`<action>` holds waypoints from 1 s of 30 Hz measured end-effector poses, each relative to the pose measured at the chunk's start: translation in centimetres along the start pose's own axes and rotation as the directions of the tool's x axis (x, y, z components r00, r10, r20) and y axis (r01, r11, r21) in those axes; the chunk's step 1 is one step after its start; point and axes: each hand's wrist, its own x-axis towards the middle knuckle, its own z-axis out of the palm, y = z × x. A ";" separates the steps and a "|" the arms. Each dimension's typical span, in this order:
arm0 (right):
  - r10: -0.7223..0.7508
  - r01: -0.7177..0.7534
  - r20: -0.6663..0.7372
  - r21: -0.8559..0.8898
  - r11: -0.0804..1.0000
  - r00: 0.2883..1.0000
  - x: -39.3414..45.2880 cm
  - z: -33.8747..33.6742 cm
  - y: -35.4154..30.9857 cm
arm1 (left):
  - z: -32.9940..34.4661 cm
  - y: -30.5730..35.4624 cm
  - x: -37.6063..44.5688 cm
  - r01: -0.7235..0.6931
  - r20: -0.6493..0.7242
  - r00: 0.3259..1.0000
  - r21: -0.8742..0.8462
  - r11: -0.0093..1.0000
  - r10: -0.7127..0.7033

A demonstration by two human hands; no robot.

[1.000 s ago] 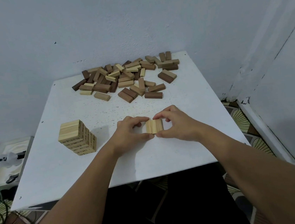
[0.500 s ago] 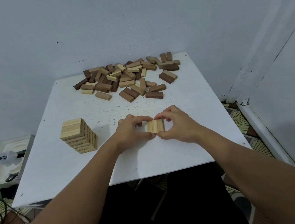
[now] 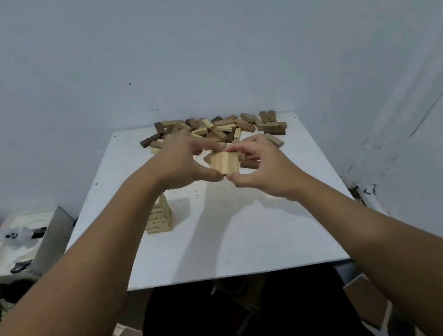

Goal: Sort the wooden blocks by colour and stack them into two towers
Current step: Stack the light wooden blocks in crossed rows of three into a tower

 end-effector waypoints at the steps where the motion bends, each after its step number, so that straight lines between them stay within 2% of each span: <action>1: -0.012 0.012 0.002 -0.022 1.000 1.000 0.6 0.9 -0.9 | -1.4 -0.4 -0.8 0.010 -0.006 1.000 -0.006 1.000 -0.010; 7: -0.061 0.065 0.049 -0.084 0.994 0.997 3.2 7.7 -4.7 | -6.4 -6.6 -4.8 0.089 0.000 0.996 -0.032 0.996 -0.089; 12: -0.045 0.065 0.137 -0.150 0.987 0.990 4.2 11.3 -5.1 | -6.8 -11.0 -6.6 0.139 0.016 0.990 -0.074 0.988 -0.138; 18: 0.027 0.009 0.172 -0.208 0.978 0.985 4.5 12.4 -4.2 | -5.4 -13.1 -6.5 0.175 0.065 0.984 -0.130 0.976 -0.167; 30: 0.058 -0.028 0.202 -0.152 0.988 0.978 4.3 12.8 -3.8 | -5.0 -14.0 -6.7 0.223 0.121 0.972 -0.230 0.947 -0.200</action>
